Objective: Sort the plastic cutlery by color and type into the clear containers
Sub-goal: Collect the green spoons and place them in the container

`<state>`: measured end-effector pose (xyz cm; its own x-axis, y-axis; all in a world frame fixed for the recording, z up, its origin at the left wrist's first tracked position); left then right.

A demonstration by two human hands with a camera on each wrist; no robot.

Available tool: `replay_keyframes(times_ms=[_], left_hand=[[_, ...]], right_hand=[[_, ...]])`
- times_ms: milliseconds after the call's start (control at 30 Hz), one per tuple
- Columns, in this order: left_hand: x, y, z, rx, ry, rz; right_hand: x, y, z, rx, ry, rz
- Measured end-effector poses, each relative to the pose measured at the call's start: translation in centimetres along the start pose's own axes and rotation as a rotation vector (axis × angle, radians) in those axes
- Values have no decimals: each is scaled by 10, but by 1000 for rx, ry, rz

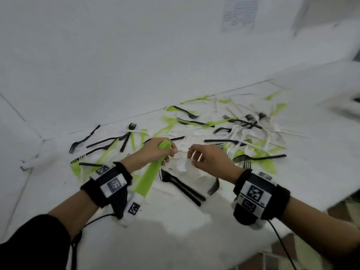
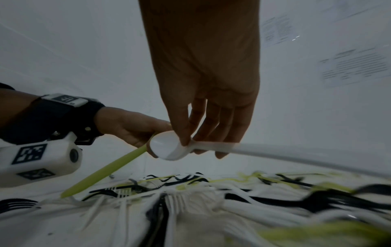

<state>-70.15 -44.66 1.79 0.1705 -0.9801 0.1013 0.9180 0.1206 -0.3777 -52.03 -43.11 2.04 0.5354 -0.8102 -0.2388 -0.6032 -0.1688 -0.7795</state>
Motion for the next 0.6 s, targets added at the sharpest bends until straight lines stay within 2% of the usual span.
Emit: replay_keyframes(times_ms=[67,133,167,267,433,600], left_hand=[[-7,33,12,-9,31,-96],[-8,44,17,-18,38,-111],[-12,67,27,-28,56,-167],[-19,94,40,-86,89,-208],[-32,122,58,-126,110,-183],[-49,176,89,-34,99,-131]], right_hand=[[20,-19,20,33,82,59],[24,-22,30,47,116,78],[37,-37,43,64,155,113],[51,-55,69,72,220,176],[69,-80,123,142,374,236],[80,-134,173,142,379,291]])
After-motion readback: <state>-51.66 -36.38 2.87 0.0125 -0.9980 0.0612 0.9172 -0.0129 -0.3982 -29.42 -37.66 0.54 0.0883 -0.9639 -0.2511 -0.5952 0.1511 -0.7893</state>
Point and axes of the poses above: each hand's wrist, its own x-axis away from the middle knuckle, its own y-axis out of the palm, z = x × y, the point moved 3 cm from there along -x, towards the middle knuckle, and after that the axes turned 11 degrees about z, right-handed, at the moved point
